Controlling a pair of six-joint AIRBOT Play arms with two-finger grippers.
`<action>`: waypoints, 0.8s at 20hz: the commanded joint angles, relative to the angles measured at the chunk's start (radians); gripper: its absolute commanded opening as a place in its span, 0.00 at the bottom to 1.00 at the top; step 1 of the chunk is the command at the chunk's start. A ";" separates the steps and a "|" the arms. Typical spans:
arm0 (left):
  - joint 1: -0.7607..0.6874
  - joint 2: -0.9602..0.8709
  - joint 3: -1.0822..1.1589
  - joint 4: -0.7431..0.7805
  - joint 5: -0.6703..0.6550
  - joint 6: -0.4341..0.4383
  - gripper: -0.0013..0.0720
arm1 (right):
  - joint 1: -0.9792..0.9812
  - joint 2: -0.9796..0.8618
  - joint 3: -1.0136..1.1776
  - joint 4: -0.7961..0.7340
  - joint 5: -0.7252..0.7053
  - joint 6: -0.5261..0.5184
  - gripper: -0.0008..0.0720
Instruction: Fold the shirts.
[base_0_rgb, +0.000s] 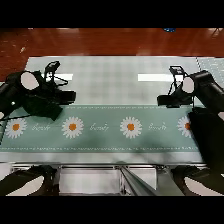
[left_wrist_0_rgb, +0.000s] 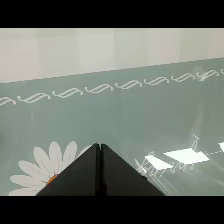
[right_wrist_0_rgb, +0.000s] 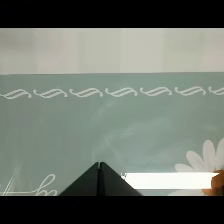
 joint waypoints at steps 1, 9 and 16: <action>0.000 0.000 0.000 -0.005 0.005 -0.001 0.05 | 0.001 0.000 0.000 0.000 0.000 -0.001 0.04; 0.000 0.000 0.000 0.021 0.053 0.015 0.12 | 0.001 0.000 0.000 0.000 0.000 -0.001 0.04; 0.135 0.005 0.248 0.541 0.079 -0.111 0.71 | 0.001 0.000 0.000 -0.001 -0.061 -0.001 0.04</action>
